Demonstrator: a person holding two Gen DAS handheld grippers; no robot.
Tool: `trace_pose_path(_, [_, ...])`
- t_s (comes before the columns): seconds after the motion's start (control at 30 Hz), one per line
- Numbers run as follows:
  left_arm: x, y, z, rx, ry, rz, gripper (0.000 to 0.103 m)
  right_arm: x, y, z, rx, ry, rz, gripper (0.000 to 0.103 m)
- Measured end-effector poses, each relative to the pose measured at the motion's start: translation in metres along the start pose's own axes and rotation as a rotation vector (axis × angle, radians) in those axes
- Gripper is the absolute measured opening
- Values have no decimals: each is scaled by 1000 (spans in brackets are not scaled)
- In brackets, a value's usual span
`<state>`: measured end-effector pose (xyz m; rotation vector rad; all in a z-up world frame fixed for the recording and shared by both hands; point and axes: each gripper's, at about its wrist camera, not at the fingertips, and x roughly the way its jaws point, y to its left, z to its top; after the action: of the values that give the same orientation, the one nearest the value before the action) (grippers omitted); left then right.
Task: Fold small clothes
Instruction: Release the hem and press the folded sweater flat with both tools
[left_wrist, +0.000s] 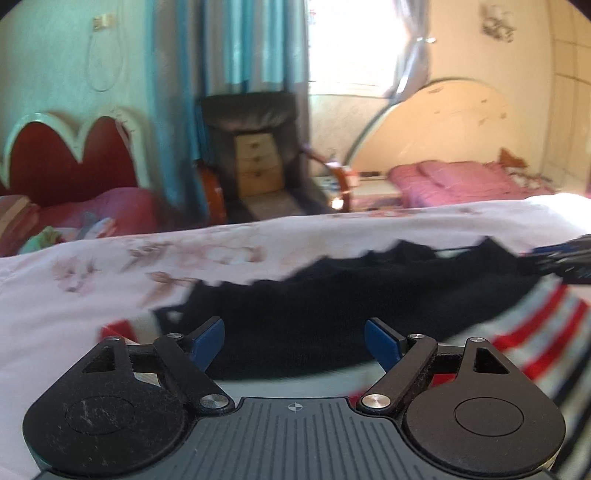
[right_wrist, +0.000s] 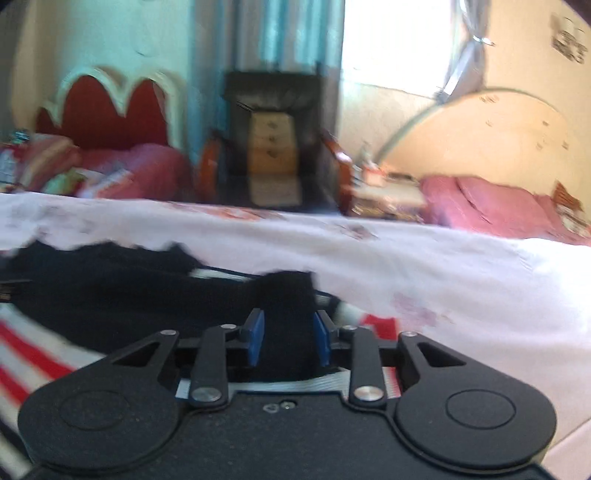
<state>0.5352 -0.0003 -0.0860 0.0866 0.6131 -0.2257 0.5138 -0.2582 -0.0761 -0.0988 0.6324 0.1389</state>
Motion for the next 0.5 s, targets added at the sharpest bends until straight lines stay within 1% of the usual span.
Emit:
trace_pose_path(0.07, [-5,-18,-10,28,16,-30,83,-10,21,-9,-38,12,84,30])
trace_pose_path(0.13, [-4,-31,-18,36,37,-46,83,-12,49,-21,-98,33,134,31])
trace_pose_path(0.17, [-4,-35,-21,34,42,-43,83,-12,61,-26,-123,41,144,31])
trace_pose_path(0.23, [-6,-33,-25,30,37,-41,83,-12,78,-36,-172,42,119,33])
trace_pose_path(0.3, [-9,-23,-26,6,43,-34,83,-13,82,-41,-193,36,92,34])
trace_pose_path(0.33, [-10,-17,-27,-5,47,-21,83,-15,78,-40,-182,41,85,34])
trace_pose_path(0.43, [-18,17,-37,-78,55,43,83,-20,50,-39,-111,59,7,35])
trace_pose_path(0.5, [-23,43,-47,-146,36,38,82,-24,25,-44,-54,79,-56,34])
